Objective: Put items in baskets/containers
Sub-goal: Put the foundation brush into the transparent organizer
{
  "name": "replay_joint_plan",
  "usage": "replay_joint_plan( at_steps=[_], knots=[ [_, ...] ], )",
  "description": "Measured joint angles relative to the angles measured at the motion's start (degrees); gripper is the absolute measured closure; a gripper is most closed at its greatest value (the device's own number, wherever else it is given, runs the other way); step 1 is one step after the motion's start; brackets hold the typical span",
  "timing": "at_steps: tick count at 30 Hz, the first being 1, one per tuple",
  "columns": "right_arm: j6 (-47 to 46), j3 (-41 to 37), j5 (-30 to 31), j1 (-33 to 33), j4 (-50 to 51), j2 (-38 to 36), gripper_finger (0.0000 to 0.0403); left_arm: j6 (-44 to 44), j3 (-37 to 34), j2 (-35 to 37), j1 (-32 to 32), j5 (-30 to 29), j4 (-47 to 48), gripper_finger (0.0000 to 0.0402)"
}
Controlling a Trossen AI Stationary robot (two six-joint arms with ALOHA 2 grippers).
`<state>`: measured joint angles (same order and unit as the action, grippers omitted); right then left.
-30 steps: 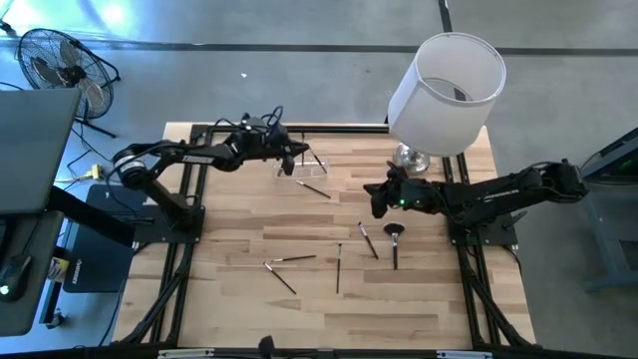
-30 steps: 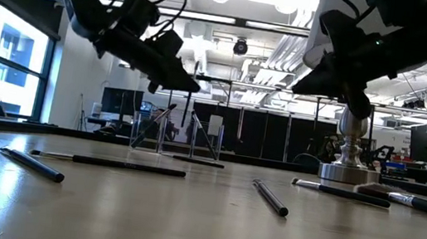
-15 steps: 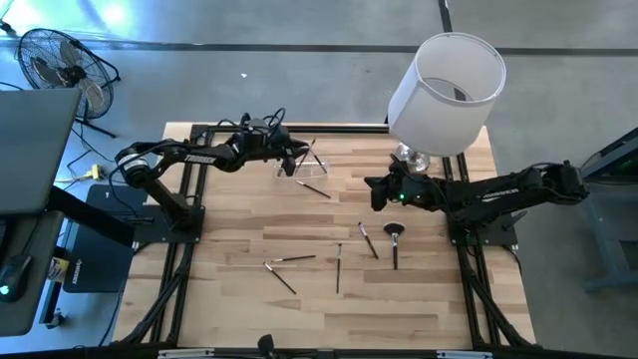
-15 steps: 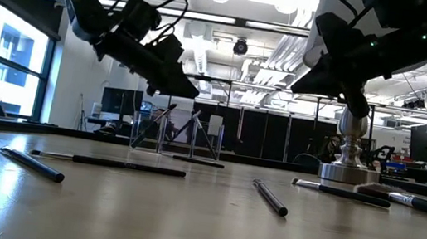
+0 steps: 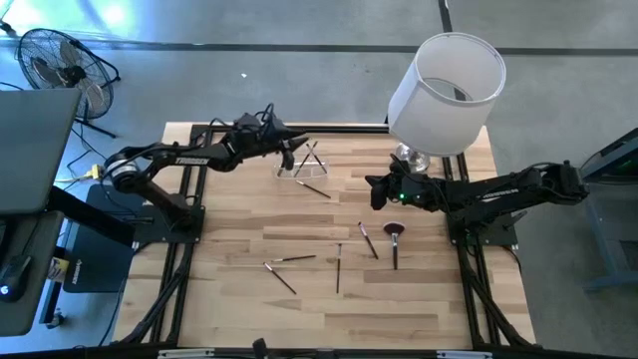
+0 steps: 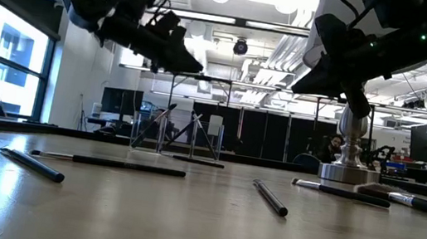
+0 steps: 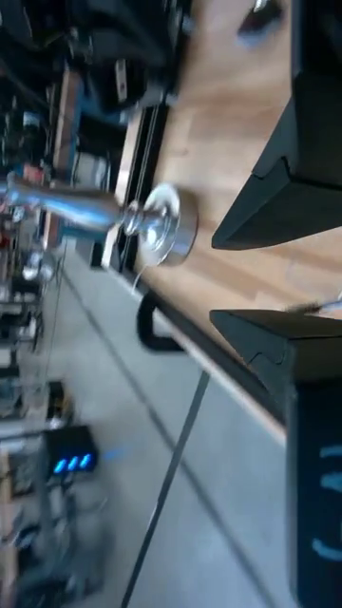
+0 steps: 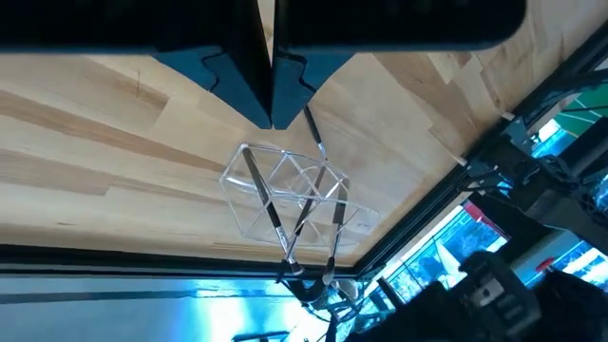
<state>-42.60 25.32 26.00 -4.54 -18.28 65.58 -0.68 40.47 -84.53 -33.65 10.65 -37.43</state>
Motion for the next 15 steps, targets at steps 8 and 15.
replay_joint_plan(
  at_steps=[8,15],
  knots=[
    [0.6,0.0,-4.6,0.0,0.2,0.0,0.0402,-1.9,0.0,4.9,8.2,-11.6,1.2,0.0291],
    [3.1,0.0,-10.3,0.0,0.9,0.0,0.0397,-1.9,4.2,5.0,22.7,-27.7,10.2,0.0291]
  ],
)
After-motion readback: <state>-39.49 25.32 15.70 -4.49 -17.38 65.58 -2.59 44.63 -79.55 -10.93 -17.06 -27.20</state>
